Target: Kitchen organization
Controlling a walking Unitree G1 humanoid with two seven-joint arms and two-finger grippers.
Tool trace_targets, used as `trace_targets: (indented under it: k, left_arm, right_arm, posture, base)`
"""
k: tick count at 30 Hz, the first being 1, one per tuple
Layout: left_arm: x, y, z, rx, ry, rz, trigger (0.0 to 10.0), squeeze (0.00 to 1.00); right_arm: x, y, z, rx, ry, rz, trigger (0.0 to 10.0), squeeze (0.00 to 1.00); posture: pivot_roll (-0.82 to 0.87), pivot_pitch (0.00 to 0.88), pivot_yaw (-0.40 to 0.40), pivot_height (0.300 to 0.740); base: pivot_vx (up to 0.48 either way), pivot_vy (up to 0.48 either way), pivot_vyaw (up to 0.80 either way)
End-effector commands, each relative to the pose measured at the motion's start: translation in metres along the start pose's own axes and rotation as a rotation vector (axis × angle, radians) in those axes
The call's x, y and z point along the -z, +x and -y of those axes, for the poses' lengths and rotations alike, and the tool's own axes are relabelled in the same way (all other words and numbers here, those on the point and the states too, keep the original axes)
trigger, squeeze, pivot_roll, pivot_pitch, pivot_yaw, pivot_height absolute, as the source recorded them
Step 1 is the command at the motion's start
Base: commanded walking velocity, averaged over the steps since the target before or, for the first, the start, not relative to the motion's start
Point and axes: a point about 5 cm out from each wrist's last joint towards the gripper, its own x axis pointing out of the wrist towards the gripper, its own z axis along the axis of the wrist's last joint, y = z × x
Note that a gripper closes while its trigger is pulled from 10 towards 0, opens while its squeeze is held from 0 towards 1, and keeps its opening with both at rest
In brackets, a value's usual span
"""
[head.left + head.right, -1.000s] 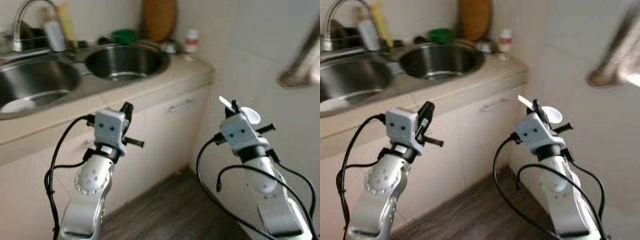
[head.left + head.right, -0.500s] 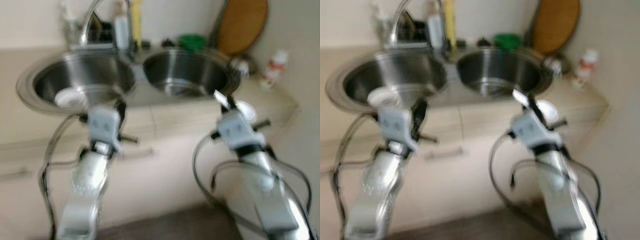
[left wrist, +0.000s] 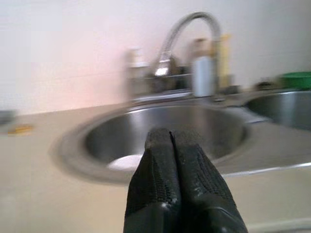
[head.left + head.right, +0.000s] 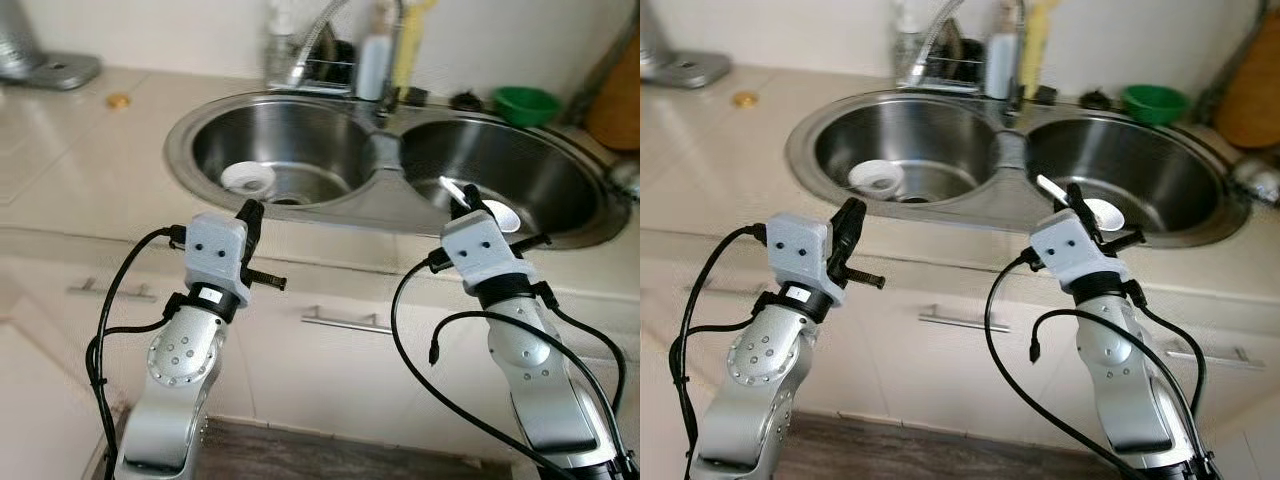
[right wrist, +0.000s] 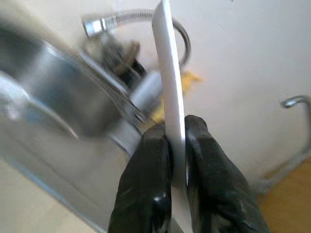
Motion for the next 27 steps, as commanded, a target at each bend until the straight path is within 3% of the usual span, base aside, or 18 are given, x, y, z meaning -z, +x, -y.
trace_targets:
  k: [1,27]
  left_arm:
    - [-0.0049,0.0013,0.0048,0.016,-0.016,0.027,10.0,0.00]
    - [-0.0059,0.0015,0.0088,0.033,-0.035,0.041,10.0,0.00]
  right_arm:
    - [0.0053,0.0010,0.0091,0.029,0.022,-0.031,10.0,0.00]
    - [0.0100,0.0048,0.0166,0.088,0.024,-0.047,10.0,0.00]
  posture:
    - [0.12,0.000,-0.075,0.740]
    - [0.13,0.000,-0.078,0.740]
  base:
    - [0.000,0.000,0.00]
    - [0.259,0.000,0.00]
